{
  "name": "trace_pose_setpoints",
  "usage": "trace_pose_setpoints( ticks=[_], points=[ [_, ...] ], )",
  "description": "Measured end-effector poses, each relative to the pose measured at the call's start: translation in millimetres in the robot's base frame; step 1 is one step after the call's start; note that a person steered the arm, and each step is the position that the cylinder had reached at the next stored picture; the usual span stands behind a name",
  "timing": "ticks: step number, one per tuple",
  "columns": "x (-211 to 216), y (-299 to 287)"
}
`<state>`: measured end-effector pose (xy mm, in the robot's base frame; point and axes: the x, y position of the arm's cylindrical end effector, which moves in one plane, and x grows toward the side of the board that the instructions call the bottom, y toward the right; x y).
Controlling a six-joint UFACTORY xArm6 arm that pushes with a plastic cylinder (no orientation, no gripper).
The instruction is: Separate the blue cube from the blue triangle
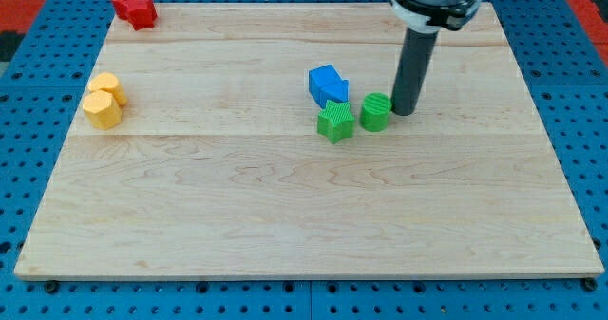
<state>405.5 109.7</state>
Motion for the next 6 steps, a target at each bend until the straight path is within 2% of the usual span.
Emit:
trace_pose_setpoints(
  ticks=[2, 3, 4, 5, 6],
  points=[
    [-10, -1],
    [-30, -1],
    [-69, -17],
    [-86, -48],
    [-86, -59]
  ],
)
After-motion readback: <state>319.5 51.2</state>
